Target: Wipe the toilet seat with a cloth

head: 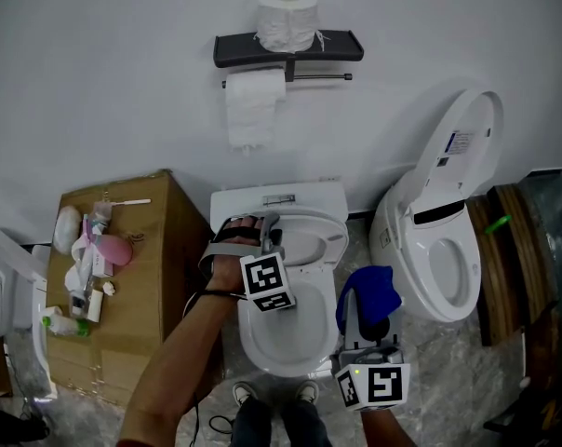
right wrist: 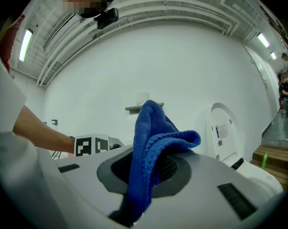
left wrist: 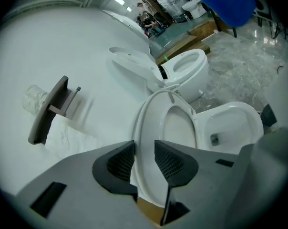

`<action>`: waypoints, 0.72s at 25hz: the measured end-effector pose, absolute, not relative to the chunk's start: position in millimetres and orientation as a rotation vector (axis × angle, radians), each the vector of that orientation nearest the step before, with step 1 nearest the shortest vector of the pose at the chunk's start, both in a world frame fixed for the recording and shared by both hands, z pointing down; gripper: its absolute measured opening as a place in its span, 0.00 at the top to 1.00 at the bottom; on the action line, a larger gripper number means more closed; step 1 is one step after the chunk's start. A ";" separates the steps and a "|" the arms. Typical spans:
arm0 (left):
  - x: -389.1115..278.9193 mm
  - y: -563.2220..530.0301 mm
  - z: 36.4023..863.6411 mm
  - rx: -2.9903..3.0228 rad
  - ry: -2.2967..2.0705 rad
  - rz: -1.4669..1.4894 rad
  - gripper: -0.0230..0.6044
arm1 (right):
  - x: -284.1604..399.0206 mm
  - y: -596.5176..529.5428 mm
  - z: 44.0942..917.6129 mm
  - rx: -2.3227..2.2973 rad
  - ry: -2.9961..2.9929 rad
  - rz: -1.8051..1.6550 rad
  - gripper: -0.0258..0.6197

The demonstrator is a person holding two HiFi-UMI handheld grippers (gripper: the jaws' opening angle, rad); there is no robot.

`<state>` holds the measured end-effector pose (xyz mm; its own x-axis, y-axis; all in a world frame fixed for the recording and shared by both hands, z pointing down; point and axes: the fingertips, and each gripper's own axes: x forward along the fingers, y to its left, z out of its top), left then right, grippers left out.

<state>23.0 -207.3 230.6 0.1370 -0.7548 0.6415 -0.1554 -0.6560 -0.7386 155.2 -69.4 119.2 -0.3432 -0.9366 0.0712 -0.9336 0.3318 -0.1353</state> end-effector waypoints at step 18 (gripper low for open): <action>47.1 -53.6 246.2 -2.095 0.721 -1.422 0.88 | 138.7 -44.4 111.5 -1.773 2.589 -0.145 0.87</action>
<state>47.1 -53.6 246.2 0.3129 -0.6714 0.6718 -0.1448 -0.7327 -0.6649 138.7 -44.4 111.5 -0.3626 -0.9305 0.0518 -0.9305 0.3583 -0.0763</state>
